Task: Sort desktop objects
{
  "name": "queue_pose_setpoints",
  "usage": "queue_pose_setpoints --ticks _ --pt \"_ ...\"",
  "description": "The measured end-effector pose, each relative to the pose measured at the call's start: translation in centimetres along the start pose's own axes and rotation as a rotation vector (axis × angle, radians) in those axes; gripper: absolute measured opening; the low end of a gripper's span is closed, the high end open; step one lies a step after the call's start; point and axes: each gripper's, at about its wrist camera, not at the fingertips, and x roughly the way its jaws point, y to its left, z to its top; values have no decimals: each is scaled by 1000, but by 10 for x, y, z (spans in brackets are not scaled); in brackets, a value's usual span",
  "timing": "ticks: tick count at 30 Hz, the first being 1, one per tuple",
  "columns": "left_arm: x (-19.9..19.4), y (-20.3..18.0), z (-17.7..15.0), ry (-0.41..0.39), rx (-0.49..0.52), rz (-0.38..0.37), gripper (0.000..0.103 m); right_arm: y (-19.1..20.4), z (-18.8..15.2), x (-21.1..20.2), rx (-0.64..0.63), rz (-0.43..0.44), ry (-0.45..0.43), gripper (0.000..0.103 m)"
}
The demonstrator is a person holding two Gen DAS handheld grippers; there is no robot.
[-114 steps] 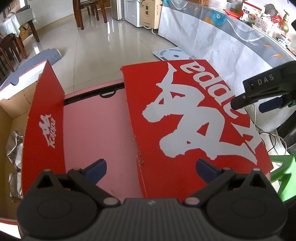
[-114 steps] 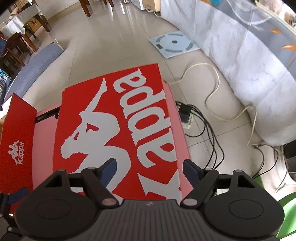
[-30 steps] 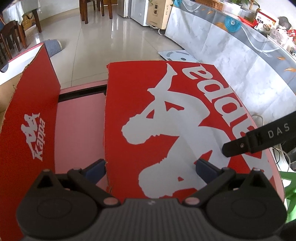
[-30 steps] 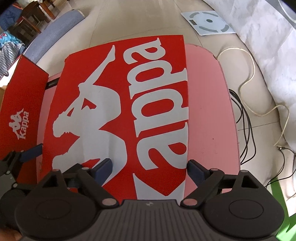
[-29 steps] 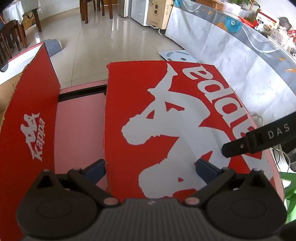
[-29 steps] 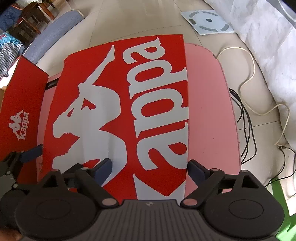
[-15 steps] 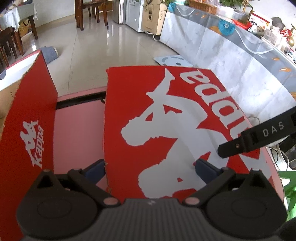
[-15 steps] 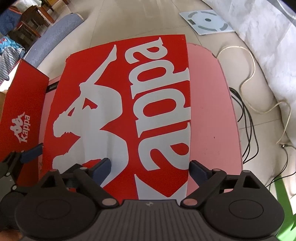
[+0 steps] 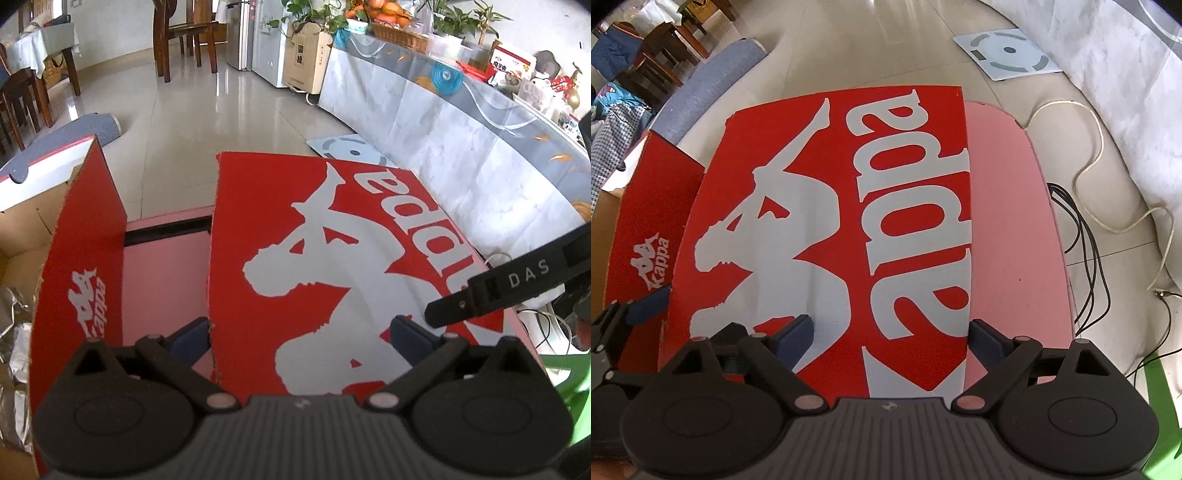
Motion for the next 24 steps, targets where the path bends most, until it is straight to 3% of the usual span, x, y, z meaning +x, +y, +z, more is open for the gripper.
queue_pose_setpoints --ticks 24 --pt "-22 -9 -1 -50 0 26 102 -1 -5 -10 -7 57 -52 90"
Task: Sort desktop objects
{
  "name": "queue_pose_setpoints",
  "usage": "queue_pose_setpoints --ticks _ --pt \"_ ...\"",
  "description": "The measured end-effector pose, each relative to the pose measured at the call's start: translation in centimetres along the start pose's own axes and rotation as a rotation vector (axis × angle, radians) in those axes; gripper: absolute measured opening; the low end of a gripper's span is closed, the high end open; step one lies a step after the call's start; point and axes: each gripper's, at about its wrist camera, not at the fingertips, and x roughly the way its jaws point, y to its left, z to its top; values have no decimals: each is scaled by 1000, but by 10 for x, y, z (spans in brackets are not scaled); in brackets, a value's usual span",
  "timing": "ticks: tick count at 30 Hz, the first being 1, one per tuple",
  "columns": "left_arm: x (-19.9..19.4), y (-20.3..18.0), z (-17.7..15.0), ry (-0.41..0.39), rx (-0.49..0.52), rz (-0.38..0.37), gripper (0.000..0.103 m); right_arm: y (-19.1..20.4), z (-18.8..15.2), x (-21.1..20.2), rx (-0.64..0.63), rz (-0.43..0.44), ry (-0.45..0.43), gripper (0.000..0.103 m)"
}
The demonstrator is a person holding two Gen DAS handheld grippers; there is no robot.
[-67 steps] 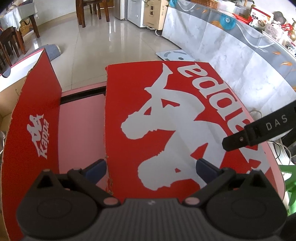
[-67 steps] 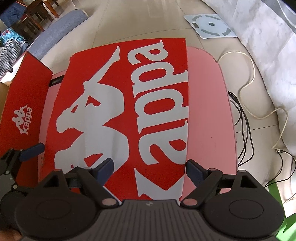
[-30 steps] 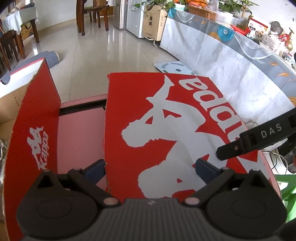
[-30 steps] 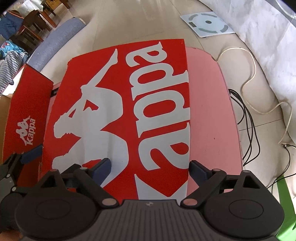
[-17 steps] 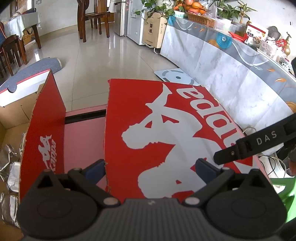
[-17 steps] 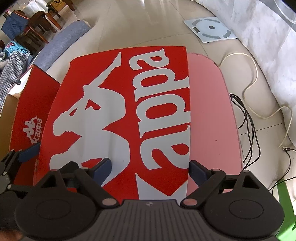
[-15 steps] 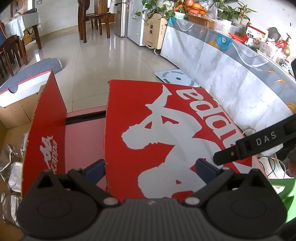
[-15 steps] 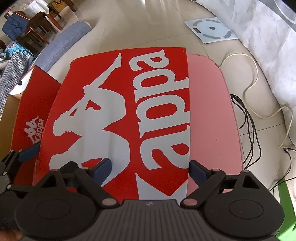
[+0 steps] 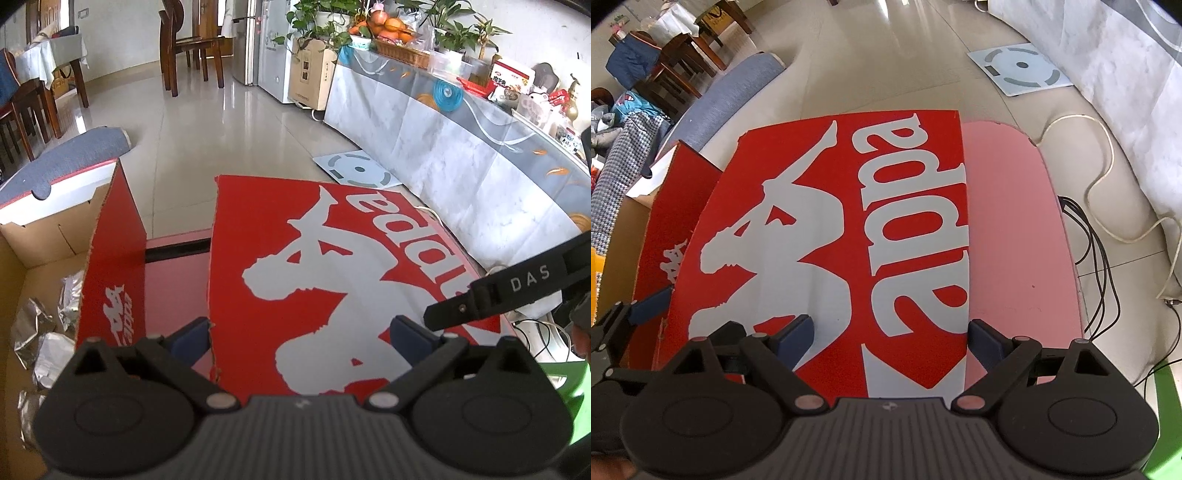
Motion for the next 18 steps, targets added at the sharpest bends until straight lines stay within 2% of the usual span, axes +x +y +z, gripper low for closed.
queue_pose_setpoints --ticks 18 --pt "-21 1 2 -52 3 20 102 9 -2 -16 -18 24 -62 90"
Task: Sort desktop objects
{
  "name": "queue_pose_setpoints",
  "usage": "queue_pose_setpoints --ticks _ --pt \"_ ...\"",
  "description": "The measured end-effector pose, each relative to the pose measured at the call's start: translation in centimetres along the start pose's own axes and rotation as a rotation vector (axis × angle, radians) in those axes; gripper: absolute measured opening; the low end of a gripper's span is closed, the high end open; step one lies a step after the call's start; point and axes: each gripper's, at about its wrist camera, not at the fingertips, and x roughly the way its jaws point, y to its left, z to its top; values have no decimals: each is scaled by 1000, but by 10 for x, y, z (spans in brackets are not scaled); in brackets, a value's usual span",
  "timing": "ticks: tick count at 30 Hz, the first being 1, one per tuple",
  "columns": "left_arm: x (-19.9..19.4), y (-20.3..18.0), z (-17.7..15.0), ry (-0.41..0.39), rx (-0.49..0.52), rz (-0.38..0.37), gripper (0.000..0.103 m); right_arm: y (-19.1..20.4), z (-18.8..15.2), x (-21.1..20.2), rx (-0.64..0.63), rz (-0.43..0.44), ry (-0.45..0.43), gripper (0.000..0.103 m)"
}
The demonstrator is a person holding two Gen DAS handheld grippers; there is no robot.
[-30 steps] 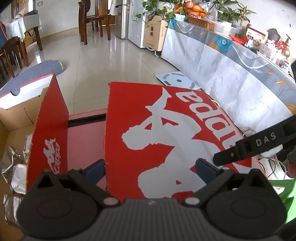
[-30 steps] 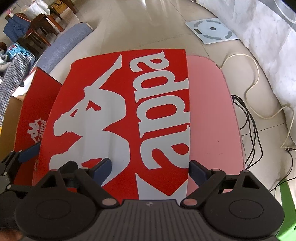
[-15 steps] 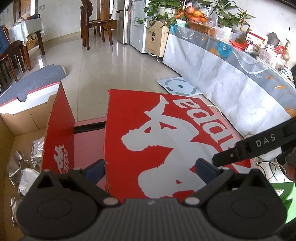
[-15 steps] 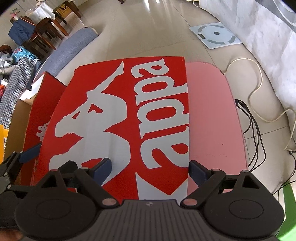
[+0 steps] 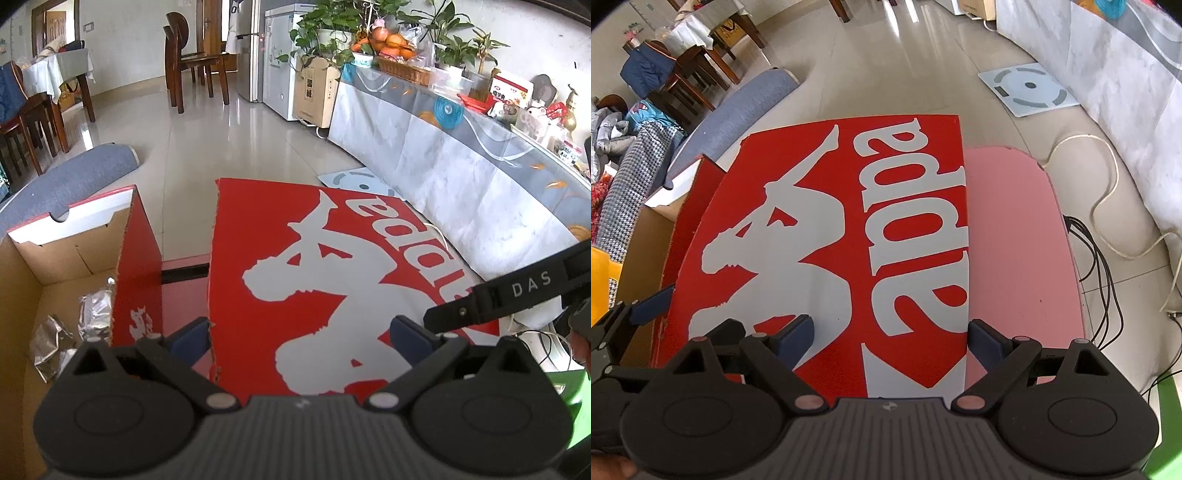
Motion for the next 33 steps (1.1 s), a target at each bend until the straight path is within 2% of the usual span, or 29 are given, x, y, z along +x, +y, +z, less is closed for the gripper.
queue_pose_setpoints --ticks 15,33 --pt "-24 15 7 -52 -18 39 102 29 0 -11 -41 35 -38 90" --pt "-48 63 12 -81 -75 103 102 85 11 -6 -120 82 -41 90"
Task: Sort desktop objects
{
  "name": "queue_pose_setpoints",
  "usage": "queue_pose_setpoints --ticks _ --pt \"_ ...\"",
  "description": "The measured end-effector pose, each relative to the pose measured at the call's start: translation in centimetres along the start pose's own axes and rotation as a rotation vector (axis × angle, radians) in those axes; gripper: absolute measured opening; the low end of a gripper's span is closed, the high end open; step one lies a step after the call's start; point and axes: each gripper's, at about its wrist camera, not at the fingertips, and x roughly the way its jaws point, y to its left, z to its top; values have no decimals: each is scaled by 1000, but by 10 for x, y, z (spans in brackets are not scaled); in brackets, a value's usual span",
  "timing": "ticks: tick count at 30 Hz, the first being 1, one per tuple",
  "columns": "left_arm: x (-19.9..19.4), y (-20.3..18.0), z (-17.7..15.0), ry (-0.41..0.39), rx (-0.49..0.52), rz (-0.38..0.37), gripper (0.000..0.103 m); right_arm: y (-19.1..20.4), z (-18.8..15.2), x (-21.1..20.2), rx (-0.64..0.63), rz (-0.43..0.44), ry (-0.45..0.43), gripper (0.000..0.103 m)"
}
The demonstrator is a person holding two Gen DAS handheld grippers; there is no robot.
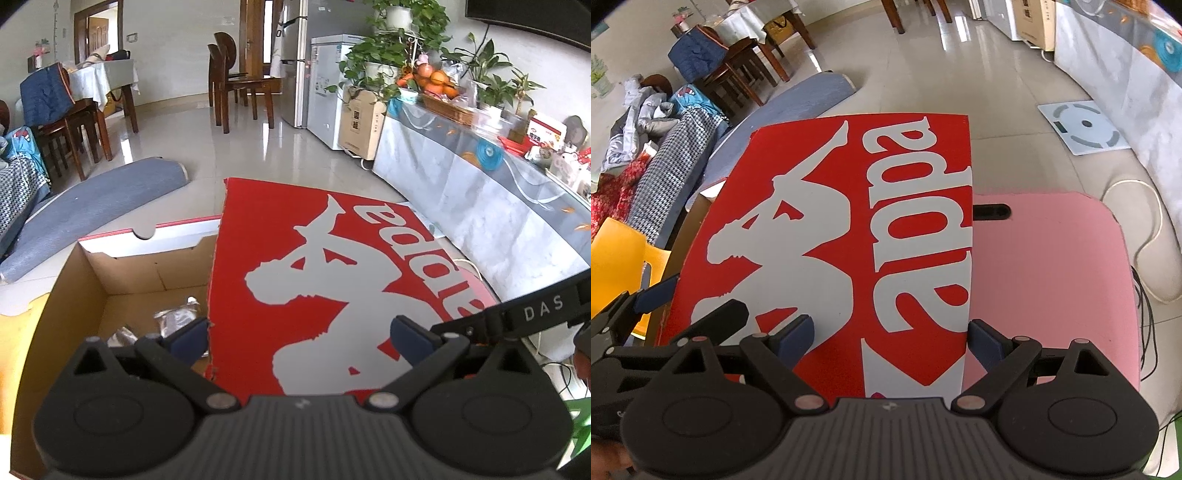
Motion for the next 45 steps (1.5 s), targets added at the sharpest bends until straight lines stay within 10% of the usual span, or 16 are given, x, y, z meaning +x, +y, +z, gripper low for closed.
queue_pose_setpoints --ticks 45 --pt "-31 139 10 -23 -123 150 102 142 31 35 -137 96 27 89"
